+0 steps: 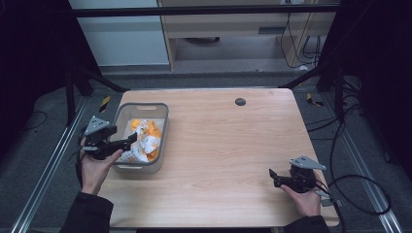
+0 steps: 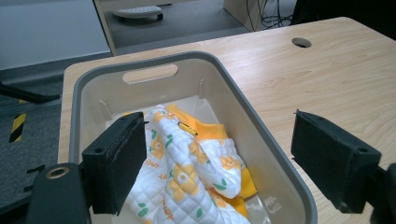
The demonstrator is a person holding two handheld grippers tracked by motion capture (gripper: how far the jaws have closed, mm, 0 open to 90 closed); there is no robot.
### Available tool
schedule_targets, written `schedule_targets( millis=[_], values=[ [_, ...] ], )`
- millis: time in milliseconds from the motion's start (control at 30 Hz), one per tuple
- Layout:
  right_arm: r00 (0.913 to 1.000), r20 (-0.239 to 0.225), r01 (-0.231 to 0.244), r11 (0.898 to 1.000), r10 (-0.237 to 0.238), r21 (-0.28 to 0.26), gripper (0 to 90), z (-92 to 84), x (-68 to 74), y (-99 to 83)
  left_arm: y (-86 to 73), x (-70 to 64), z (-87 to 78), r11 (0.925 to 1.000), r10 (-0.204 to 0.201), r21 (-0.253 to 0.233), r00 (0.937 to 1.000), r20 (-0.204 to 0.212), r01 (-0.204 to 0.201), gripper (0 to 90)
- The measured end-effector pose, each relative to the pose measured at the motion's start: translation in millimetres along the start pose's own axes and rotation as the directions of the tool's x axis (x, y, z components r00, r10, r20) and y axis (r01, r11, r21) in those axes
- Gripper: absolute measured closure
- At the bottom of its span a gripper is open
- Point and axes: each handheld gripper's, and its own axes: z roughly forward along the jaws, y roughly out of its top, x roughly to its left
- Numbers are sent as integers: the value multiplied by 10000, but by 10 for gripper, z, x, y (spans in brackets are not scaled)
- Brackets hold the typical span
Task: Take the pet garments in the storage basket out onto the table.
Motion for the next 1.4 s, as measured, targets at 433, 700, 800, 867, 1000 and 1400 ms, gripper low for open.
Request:
schedule_targets(
  millis=[433,700,800,867,1000,1400],
  values=[
    [10000,-24,38,10000,-38,58,90,5,-2,-1,124,40,169,9983,187,561,9998,-106,-181,177],
    [10000,-49,55,10000,-55,67,90,7,-3,-1,154,83,277,9943,71,1068,10000,-22,-69,185],
    [10000,-61,24,10000,-24,88,90,6,0,-1,158,92,303,9925,100,1221,9999,-4,-99,187],
    [10000,-69,59,9999,-59,99,90,10,2,-4,166,98,347,9903,107,1382,9999,29,-110,187],
    [9999,-94,64,9999,-63,105,90,11,1,-3,172,119,413,9873,50,1588,10000,-8,-48,189],
    [9999,-102,121,9999,-120,116,95,15,2,-1,147,182,571,9764,-24,2161,10000,-65,38,200]
  ],
)
